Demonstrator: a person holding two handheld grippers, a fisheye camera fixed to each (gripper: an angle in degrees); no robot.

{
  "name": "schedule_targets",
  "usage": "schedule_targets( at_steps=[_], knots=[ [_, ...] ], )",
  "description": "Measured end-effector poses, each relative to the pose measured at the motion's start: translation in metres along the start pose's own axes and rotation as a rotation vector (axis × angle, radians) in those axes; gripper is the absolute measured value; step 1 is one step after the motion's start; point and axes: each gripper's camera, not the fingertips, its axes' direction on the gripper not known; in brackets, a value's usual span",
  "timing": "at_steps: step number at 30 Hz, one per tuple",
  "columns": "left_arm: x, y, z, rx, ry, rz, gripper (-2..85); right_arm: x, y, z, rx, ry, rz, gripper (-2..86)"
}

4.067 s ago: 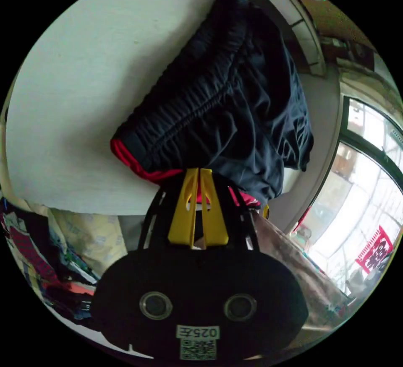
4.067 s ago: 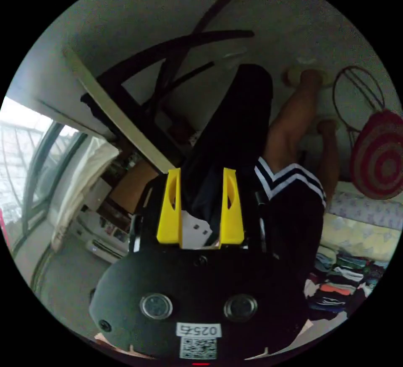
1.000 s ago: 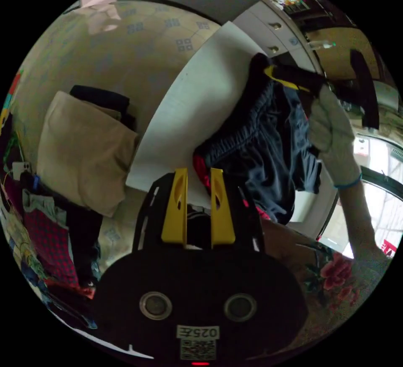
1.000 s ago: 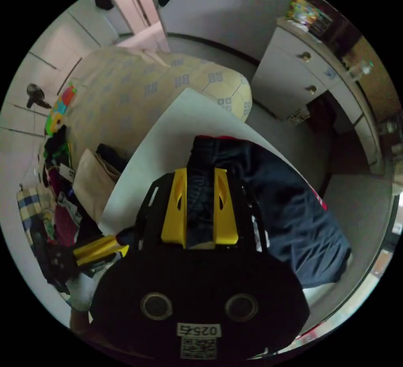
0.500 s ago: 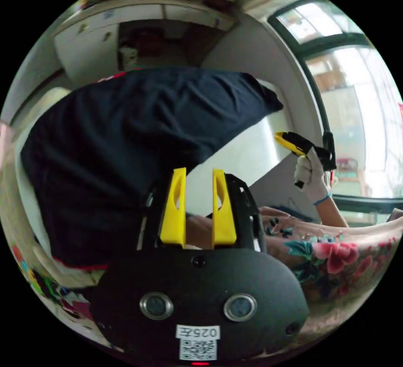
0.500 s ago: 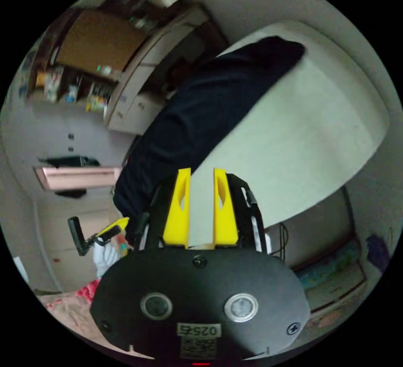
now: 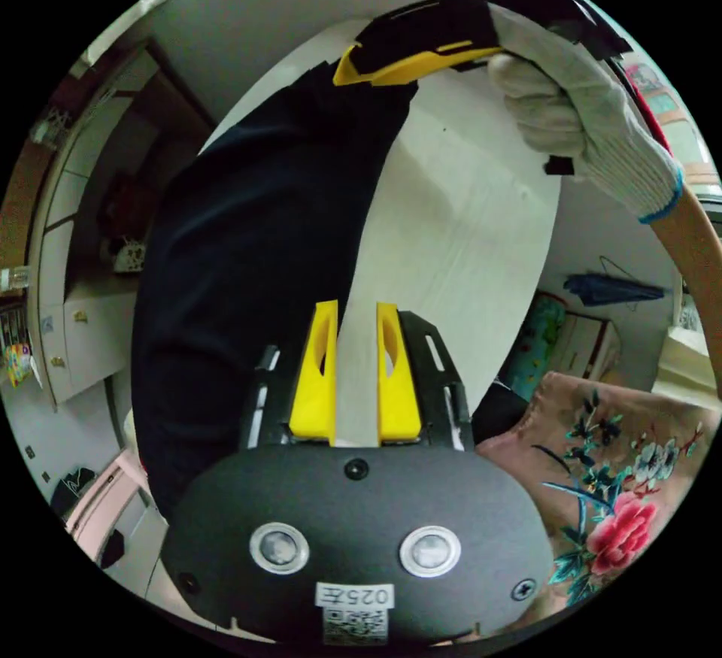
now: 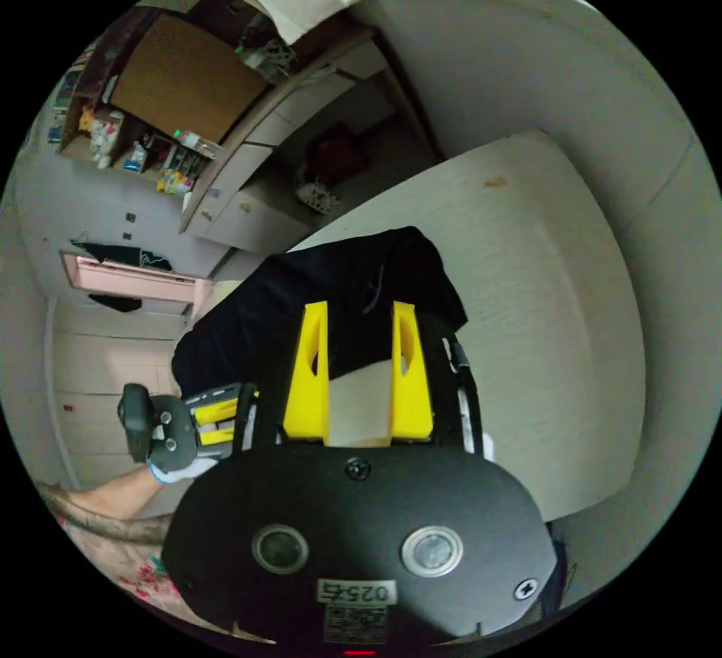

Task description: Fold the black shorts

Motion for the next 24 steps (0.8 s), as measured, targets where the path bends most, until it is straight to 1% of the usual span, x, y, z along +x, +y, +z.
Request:
schedule_targets(
  at_steps=[1,4,5,6,9,10,12,14,16,18,20,24],
  knots=[
    [0.004,-0.010,0.015,-0.001,-0.008,-0.010,3.9,0.006,-0.006,0.001,-0.003,0.017,0.029,12.0],
    [0.013,-0.027,0.047,0.012,-0.037,-0.021,2.5,0.019,-0.011,0.001,0.004,-0.090,0.092,11.4],
    [0.014,-0.030,0.060,0.016,-0.072,-0.040,1.5,0.020,-0.010,0.002,-0.001,-0.094,0.096,10.7],
    [0.016,-0.030,0.065,0.024,-0.092,-0.043,1.1,0.019,-0.010,0.002,-0.008,-0.081,0.095,9.7],
    [0.025,-0.034,0.089,0.026,-0.115,-0.037,-0.6,0.008,-0.004,-0.003,-0.005,-0.010,0.046,2.5],
    [0.031,-0.036,0.098,0.021,-0.133,-0.037,-0.9,0.004,-0.002,-0.010,0.005,0.013,0.027,1.4],
    [0.042,-0.040,0.112,0.021,-0.174,-0.034,-1.2,-0.003,0.001,-0.031,0.043,-0.010,0.005,0.3],
    [0.056,-0.043,0.128,0.023,-0.224,-0.017,-1.5,-0.005,0.000,-0.075,0.133,-0.130,-0.010,-0.4],
    [0.062,-0.044,0.138,0.031,-0.235,-0.012,-1.5,0.001,-0.008,-0.107,0.208,-0.176,0.011,-0.5],
    [0.064,-0.044,0.147,0.043,-0.201,-0.011,-1.3,0.013,-0.025,-0.127,0.237,-0.179,0.032,-0.5],
    [0.067,-0.045,0.156,0.064,-0.131,-0.003,-1.0,0.031,-0.057,-0.127,0.199,-0.092,0.049,-0.6],
    [0.071,-0.054,0.168,0.070,-0.112,-0.006,-0.9,0.057,-0.096,-0.090,0.039,0.015,0.052,-0.4]
  ],
)
